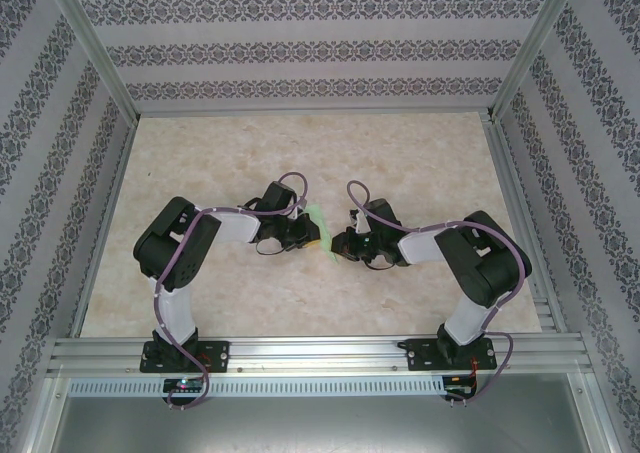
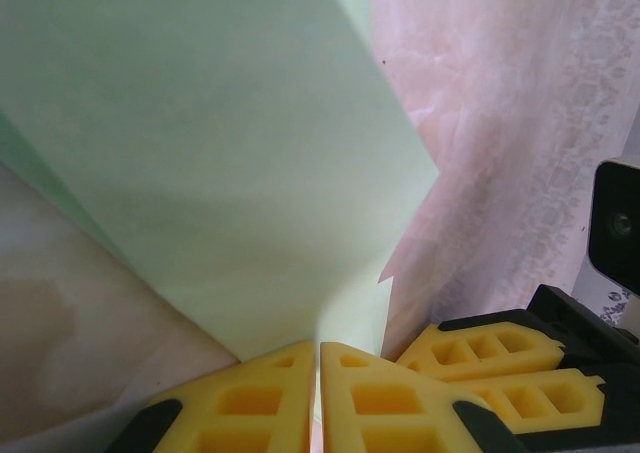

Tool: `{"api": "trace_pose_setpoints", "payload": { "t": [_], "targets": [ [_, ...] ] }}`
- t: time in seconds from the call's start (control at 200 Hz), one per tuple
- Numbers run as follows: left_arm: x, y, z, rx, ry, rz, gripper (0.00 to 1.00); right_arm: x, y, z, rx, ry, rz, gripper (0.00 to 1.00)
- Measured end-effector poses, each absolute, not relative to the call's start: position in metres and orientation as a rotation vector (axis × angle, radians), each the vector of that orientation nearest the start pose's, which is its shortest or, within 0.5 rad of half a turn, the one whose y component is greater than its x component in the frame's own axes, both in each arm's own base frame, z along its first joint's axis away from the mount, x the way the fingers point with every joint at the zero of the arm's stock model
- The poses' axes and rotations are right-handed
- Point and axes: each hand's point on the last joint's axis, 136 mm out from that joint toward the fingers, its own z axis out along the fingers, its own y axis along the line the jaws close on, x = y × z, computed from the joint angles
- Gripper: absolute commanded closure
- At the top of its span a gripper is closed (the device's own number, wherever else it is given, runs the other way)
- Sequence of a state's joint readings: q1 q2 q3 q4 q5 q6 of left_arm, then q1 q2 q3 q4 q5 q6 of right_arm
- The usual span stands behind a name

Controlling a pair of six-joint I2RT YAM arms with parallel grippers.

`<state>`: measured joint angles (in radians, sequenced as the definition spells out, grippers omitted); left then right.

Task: Fold a paper plane with a square sheet of paper (pick it up from the middle)
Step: Fold the wing for the fifth time at the center of the table.

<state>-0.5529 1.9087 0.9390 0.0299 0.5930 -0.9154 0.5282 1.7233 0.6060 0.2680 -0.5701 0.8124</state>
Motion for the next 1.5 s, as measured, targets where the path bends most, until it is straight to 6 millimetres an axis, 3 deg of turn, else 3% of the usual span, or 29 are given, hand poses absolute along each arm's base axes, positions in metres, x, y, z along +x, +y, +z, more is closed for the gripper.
{"api": "trace_pose_setpoints", "payload": {
  "t": [0.25,0.39,0.729,1.504],
  "targets": [
    [0.31,-0.304,0.019,-0.235,2.811,-1.239,0.88,0.264,0.263,0.025,0.037,2.672,1.214,0.8],
    [0.31,-0.304,0.019,-0.236,2.813,-1.238,0.88,0.258,0.265,0.03,-0.015,2.67,1.217,0.84],
    [0.31,-0.304,0.019,-0.233,2.813,-1.237,0.88,0.249,0.264,0.014,-0.026,2.739,1.176,0.91],
    [0.31,-0.303,0.019,-0.239,2.821,-1.228,0.88,0.241,0.259,0.013,-0.037,2.808,1.101,0.88]
  ]
}}
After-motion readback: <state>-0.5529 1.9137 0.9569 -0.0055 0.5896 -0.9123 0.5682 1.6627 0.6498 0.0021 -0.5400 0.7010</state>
